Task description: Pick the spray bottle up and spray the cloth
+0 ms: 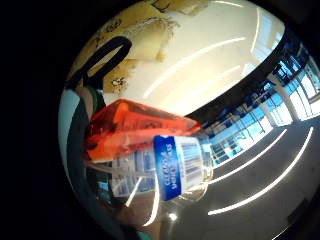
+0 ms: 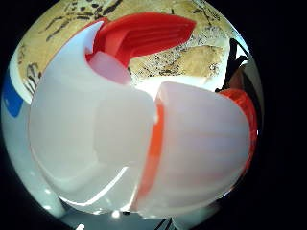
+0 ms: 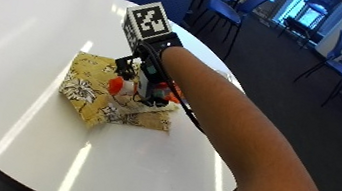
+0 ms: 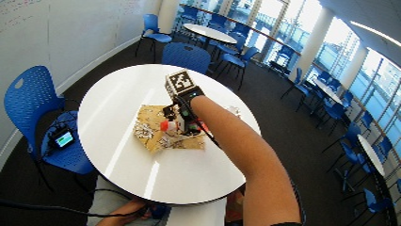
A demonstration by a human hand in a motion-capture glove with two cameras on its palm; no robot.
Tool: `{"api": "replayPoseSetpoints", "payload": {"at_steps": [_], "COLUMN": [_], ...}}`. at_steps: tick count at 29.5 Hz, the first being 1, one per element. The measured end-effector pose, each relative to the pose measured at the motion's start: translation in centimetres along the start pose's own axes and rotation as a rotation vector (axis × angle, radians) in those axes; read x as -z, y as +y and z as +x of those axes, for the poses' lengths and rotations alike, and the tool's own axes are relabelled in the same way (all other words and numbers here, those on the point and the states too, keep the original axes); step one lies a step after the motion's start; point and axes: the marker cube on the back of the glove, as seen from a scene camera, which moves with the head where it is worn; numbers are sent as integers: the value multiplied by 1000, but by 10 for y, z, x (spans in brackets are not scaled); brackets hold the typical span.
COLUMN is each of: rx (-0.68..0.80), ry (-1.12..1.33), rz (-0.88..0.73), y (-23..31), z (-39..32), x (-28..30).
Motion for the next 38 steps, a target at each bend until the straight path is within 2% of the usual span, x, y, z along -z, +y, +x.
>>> {"api": "replayPoseSetpoints", "payload": {"at_steps": [11, 17, 26, 30, 38], "rx": [2, 61, 286, 341, 619], "ry": [-11, -30, -227, -287, -502], "rz": [-8, 34, 210, 258, 417], "y": [1, 3, 27, 33, 70], "z": [-2, -5, -14, -13, -19], "x": [-2, 2, 32, 41, 71]}}
